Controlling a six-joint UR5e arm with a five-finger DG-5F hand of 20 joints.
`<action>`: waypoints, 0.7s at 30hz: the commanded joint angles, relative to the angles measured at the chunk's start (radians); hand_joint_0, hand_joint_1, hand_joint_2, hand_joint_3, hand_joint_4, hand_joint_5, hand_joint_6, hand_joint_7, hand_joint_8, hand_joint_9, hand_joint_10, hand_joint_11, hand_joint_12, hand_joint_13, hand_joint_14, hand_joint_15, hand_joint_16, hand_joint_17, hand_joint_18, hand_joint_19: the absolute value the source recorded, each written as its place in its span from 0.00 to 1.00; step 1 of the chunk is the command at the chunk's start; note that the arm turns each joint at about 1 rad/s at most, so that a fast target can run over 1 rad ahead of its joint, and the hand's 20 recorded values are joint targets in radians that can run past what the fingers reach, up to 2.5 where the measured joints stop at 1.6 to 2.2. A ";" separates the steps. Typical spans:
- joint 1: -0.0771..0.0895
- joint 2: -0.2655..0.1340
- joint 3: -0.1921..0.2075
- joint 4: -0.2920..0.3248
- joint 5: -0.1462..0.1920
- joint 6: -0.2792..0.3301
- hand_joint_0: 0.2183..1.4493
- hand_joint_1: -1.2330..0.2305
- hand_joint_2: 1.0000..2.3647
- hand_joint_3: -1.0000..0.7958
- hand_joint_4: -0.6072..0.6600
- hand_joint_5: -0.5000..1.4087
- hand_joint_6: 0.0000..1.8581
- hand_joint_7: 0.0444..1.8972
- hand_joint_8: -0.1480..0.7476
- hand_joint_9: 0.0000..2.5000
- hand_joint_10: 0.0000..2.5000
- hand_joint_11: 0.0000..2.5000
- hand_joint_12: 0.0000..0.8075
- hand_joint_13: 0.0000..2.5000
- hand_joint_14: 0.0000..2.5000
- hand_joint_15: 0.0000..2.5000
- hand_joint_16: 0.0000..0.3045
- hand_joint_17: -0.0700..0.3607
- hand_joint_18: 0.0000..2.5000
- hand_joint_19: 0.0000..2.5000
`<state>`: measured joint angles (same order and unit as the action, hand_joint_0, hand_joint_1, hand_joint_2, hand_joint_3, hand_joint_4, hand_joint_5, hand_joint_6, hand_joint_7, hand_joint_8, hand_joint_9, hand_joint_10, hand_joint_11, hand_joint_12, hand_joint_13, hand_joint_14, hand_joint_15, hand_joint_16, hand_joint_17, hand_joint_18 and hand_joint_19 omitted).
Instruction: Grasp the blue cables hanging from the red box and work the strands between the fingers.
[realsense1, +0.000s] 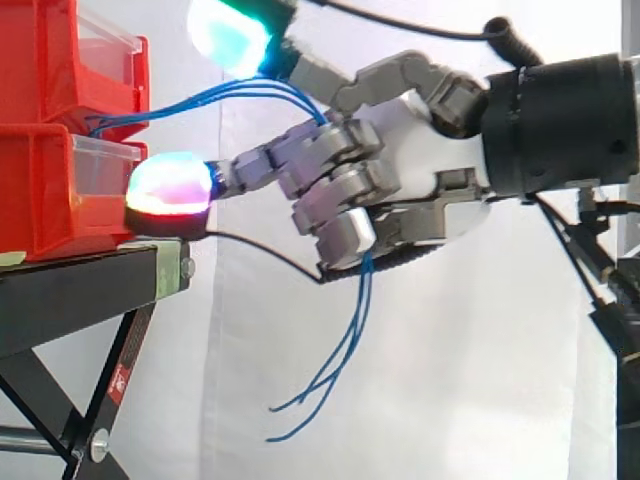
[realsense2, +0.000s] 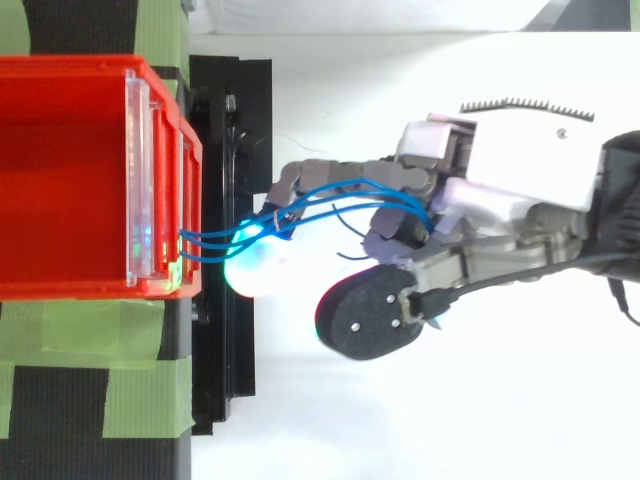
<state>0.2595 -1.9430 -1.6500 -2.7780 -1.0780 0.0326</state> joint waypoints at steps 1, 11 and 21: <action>0.007 0.049 -0.109 0.123 0.044 -0.022 0.45 0.46 0.00 0.01 0.65 0.29 0.03 0.63 0.77 0.53 1.00 1.00 0.83 0.68 1.00 0.77 0.66 0.51 0.78 0.29; 0.010 0.072 -0.143 0.187 0.130 -0.039 0.45 0.46 0.00 0.01 0.65 0.29 0.04 0.63 0.77 0.53 1.00 1.00 0.83 0.68 1.00 0.77 0.66 0.51 0.78 0.29; 0.037 0.072 -0.143 0.189 0.282 -0.037 0.47 0.45 0.00 0.01 0.65 0.30 0.04 0.63 0.77 0.53 1.00 1.00 0.83 0.68 1.00 0.77 0.66 0.51 0.78 0.29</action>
<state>0.2874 -1.8715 -1.7930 -2.5919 -0.8193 -0.0027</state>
